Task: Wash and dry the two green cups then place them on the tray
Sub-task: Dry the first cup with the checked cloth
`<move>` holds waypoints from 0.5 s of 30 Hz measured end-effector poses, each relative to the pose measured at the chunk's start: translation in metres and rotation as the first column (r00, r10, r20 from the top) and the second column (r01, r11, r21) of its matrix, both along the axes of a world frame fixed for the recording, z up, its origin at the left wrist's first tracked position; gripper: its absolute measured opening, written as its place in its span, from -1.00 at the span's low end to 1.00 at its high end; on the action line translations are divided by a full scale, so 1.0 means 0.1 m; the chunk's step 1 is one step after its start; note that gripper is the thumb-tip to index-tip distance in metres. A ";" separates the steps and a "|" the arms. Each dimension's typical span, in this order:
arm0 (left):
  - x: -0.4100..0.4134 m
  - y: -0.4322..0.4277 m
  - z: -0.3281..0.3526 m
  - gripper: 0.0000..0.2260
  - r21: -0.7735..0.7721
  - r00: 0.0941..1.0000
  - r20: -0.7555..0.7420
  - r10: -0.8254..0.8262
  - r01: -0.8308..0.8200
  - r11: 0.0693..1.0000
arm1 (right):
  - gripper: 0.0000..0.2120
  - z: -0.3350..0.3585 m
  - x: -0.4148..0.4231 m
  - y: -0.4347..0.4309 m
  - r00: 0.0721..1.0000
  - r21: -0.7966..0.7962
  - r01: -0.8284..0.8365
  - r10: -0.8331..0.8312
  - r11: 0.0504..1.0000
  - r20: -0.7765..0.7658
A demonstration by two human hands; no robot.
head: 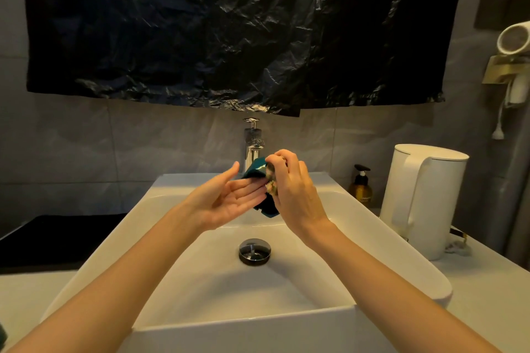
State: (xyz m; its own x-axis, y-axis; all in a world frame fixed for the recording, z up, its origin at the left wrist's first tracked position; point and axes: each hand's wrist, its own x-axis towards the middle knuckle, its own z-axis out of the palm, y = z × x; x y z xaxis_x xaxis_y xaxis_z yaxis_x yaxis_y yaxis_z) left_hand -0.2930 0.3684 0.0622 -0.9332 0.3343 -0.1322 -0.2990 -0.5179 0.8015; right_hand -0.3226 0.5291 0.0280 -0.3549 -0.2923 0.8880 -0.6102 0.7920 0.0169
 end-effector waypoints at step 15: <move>0.05 -0.10 0.11 -0.80 0.001 0.968 0.047 0.247 -0.248 0.969 | -0.43 -0.08 0.05 -0.11 0.965 0.155 -0.261 0.256 0.953 0.049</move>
State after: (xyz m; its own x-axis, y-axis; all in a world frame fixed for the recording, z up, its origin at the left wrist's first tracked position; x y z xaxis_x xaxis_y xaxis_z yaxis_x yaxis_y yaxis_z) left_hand -0.2885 0.3585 0.0734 -0.9800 0.0947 -0.1751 -0.1971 -0.5860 0.7860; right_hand -0.3178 0.5184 0.0199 -0.2721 -0.5139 0.8136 -0.7957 0.5956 0.1101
